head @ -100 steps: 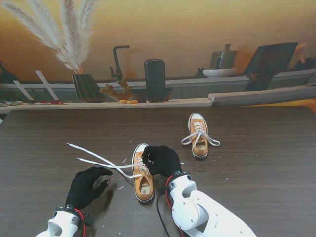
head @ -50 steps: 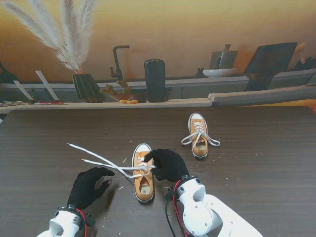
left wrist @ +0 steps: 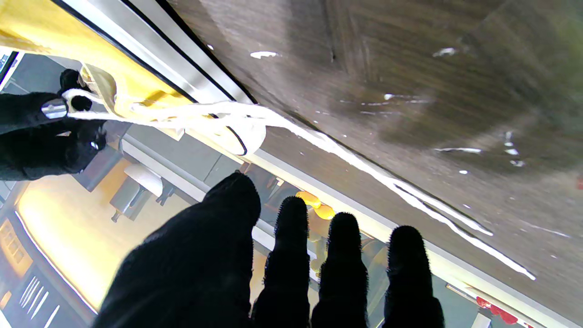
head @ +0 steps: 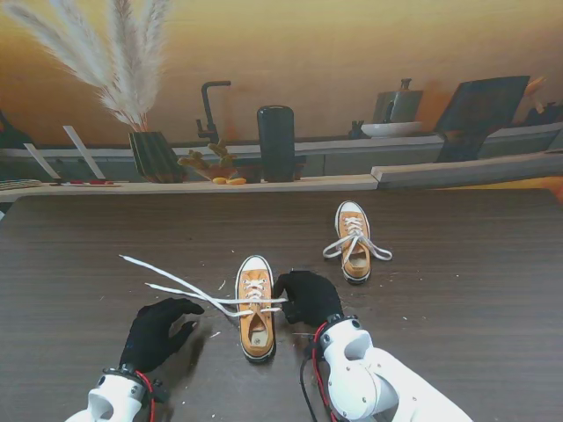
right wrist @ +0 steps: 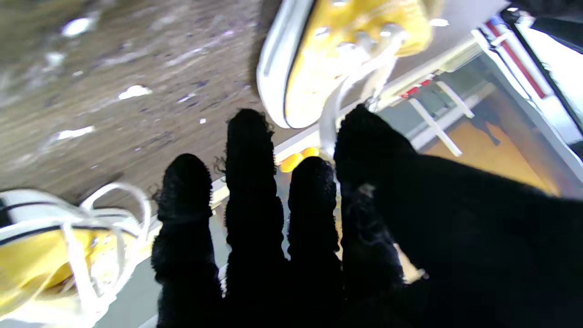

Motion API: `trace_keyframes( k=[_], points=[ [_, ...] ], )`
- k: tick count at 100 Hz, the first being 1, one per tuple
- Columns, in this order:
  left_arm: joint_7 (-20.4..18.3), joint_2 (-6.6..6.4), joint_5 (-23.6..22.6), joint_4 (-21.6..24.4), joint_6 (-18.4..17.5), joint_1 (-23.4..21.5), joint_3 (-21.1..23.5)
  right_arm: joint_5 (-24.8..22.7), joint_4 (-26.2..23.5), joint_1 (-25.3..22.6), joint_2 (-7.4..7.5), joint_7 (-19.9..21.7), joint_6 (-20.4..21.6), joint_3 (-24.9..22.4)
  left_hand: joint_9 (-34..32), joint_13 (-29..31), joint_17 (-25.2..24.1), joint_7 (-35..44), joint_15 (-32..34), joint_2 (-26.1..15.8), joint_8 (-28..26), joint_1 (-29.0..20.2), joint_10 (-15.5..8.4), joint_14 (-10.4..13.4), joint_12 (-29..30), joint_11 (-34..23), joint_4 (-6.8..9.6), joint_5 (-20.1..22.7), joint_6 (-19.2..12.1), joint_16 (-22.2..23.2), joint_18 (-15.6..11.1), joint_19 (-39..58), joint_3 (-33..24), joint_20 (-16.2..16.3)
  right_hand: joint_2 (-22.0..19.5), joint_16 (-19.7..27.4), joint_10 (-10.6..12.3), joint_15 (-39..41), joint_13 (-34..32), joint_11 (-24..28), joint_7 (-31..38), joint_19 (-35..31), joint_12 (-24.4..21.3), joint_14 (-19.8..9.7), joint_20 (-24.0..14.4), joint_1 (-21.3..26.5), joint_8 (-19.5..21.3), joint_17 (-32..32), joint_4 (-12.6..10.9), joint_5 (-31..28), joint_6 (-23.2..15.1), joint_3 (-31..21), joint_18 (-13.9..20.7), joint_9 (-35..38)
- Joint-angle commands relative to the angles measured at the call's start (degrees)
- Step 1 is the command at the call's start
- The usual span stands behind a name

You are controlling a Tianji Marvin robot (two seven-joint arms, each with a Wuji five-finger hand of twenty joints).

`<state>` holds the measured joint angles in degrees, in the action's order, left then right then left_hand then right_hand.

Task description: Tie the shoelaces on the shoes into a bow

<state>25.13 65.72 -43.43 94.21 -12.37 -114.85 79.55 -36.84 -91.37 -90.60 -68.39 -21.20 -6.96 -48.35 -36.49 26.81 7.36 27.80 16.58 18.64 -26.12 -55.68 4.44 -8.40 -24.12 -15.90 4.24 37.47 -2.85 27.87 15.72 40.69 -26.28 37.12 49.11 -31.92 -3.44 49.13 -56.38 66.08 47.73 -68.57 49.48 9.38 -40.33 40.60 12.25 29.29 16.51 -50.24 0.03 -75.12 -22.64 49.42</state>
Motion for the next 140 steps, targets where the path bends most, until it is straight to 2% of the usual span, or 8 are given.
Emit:
trace_keyframes(
  k=[1,20,51,83,123,134,138,140],
  points=[
    [-1.01,-0.12,-0.26,0.69,0.41,-0.37,0.05,0.27,-0.15,-0.28,0.43,1.23,-0.47,-0.27,-0.42,0.99,-0.48,-0.35,0.30,-1.37,0.53,-2.32,-1.49,0.95,-1.65,-0.40,-1.42,1.07,-1.41,1.65,-1.57,1.03,1.04,-0.71,-0.26,0.33,-0.76,1.48,-1.94,1.46,3.94,-1.61,0.78,-0.28,-0.74,-0.90,-2.21,0.90,-0.25,-1.46,-0.80,-1.47,-1.21,2.44],
    [-1.05,-0.17,-0.55,0.80,0.61,-0.48,0.08,-0.25,-0.61,-0.90,0.66,1.96,-2.48,-0.88,-0.79,1.21,-0.34,-0.46,0.46,-1.43,0.82,-2.61,-1.50,0.89,-1.72,-0.58,-1.52,1.58,-1.48,1.70,-1.52,1.24,1.33,-0.68,-2.04,0.18,0.79,0.65,-5.60,0.63,12.46,-2.27,1.46,-1.16,-0.16,-3.12,1.99,4.51,-0.45,-7.68,-5.45,1.46,-1.66,6.47],
    [-1.36,-0.23,-0.54,0.73,0.58,-0.37,-0.12,0.00,-1.64,-2.58,0.80,1.99,-2.65,-2.40,-0.74,1.16,-0.33,-0.18,0.51,-1.75,0.59,-2.94,-1.47,0.90,-1.72,-0.58,-1.56,1.50,-1.97,1.67,-1.58,1.43,1.48,-0.74,-1.52,-0.75,5.12,0.76,-5.38,3.50,12.90,-2.80,3.83,-3.32,0.39,-6.95,12.15,5.25,-0.93,-7.29,-7.66,3.12,0.31,5.33],
    [-1.33,-0.19,-0.38,0.79,0.72,-0.38,-0.22,-1.10,-2.44,-4.06,0.97,1.23,-3.01,-3.78,-0.72,1.18,-0.33,0.12,0.57,-1.83,0.40,-3.15,-1.47,0.95,-1.73,-0.60,-1.64,1.48,-2.09,1.68,-1.61,1.57,1.71,-0.80,6.71,-0.31,7.70,0.35,-6.62,5.30,14.79,-2.75,4.19,-4.62,1.03,-6.89,21.57,7.50,3.23,-5.78,-10.50,7.78,0.70,4.70],
    [-1.59,-0.21,-0.25,0.89,0.83,-0.39,-0.27,-0.61,-1.41,-6.16,0.87,0.00,-3.38,-6.55,-0.76,1.16,-0.31,0.23,0.60,-1.83,0.42,-3.17,-1.45,0.86,-1.73,-0.61,-1.64,1.46,-2.18,1.67,-1.63,1.67,1.87,-0.88,8.91,1.30,6.76,-4.06,-4.03,3.59,15.82,-0.52,2.92,-2.23,1.98,-11.58,27.86,4.79,5.07,0.75,-10.51,9.14,0.46,-1.12],
    [-1.56,-0.21,-0.27,0.91,0.81,-0.42,-0.23,-0.82,-1.30,-6.90,0.94,-0.49,-2.50,-7.40,-0.71,1.16,-0.34,0.26,0.62,-1.84,0.42,-3.21,-1.41,0.85,-1.73,-0.59,-1.62,1.47,-2.08,1.68,-1.58,1.68,1.86,-0.90,6.21,3.43,3.26,-10.64,-1.75,-2.74,3.61,2.37,-3.53,-0.13,4.24,-14.04,23.65,1.54,0.75,4.79,-6.56,7.57,0.32,-4.86],
    [-1.52,-0.21,-0.31,0.90,0.82,-0.41,-0.24,-1.23,-1.40,-7.19,0.98,-0.97,-1.78,-7.65,-0.75,1.15,-0.32,0.27,0.62,-1.85,0.43,-3.20,-1.45,0.89,-1.73,-0.62,-1.62,1.46,-2.18,1.68,-1.59,1.71,1.89,-0.90,4.96,3.96,2.19,-12.82,-0.45,-5.35,-1.46,3.29,-6.13,0.36,4.97,-14.81,23.72,0.12,-4.48,5.27,-6.11,6.99,0.41,-6.18],
    [-1.49,-0.21,-0.34,0.89,0.83,-0.40,-0.25,-1.59,-1.45,-7.31,1.01,-1.32,-1.29,-7.74,-0.79,1.17,-0.36,0.27,0.63,-1.85,0.43,-3.20,-1.43,0.87,-1.74,-0.64,-1.62,1.45,-2.18,1.68,-1.58,1.70,1.89,-0.91,4.80,4.13,1.92,-13.53,-0.07,-6.14,-2.61,3.56,-6.95,0.50,5.14,-14.48,23.63,-0.41,-3.82,4.93,-6.54,7.23,0.42,-6.41]
  ],
)
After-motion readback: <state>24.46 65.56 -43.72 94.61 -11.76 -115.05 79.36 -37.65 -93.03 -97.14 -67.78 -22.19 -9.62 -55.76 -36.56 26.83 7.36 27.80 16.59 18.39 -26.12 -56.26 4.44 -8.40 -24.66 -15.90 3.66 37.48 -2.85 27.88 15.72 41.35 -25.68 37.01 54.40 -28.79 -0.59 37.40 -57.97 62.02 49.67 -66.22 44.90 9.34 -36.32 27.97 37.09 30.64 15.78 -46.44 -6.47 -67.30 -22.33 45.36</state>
